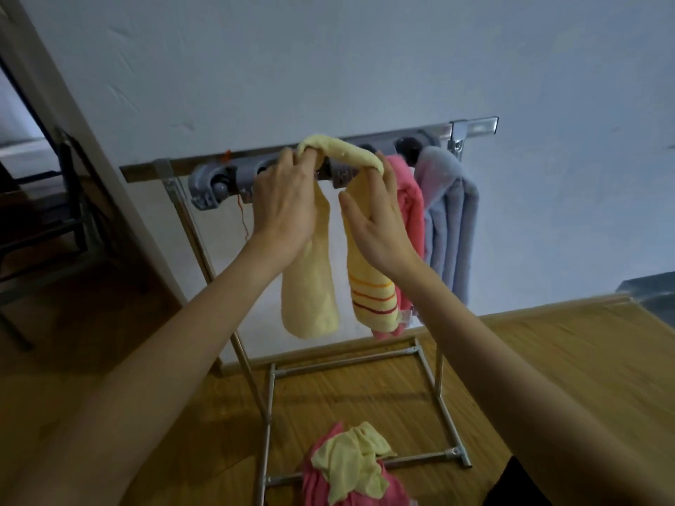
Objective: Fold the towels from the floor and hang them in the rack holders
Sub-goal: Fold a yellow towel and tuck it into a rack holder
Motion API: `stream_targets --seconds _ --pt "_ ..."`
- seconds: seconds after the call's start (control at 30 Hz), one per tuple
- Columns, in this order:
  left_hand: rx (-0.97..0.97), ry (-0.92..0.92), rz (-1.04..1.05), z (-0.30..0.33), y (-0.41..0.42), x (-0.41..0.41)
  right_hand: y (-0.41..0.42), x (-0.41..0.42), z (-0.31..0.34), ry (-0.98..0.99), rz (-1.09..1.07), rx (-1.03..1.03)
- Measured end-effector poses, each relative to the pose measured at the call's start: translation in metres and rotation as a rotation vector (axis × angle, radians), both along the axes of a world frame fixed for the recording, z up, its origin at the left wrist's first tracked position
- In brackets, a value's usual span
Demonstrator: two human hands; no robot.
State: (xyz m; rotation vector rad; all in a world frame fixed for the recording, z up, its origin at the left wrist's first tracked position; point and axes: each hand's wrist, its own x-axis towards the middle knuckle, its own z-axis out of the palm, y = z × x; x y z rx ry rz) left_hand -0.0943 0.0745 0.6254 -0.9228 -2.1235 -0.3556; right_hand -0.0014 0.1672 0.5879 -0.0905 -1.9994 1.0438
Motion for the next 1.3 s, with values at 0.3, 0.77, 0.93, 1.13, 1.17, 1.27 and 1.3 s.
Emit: stream_targets --seconds 0.3,0.77,0.93,1.13,1.17,1.27,1.3 --pt "-0.116 0.004 0.036 -0.015 0.030 -0.025 0.014 -0.034 -0.015 -0.029 -0.022 -0.100" --pt "-0.086 0.143 -0.240 -0.104 0.014 -0.035 0.060 -0.054 -0.101 0.037 -0.087 0.248" --pt "0.074 -0.080 -0.434 -0.142 0.011 -0.037 0.064 -0.062 -0.116 0.065 -0.182 0.221" --pt "0.237 -0.535 -0.388 -0.196 0.006 -0.039 0.054 -0.058 -0.133 0.018 -0.221 -0.061" --pt "0.199 -0.581 -0.341 -0.205 0.006 -0.042 0.053 -0.059 -0.137 -0.008 -0.240 -0.055" --pt "0.111 -0.694 -0.236 -0.230 0.010 -0.049 0.054 -0.059 -0.157 -0.102 -0.261 0.078" --pt "0.102 -0.720 -0.215 -0.237 0.011 -0.050 0.054 -0.059 -0.162 -0.138 -0.255 0.114"
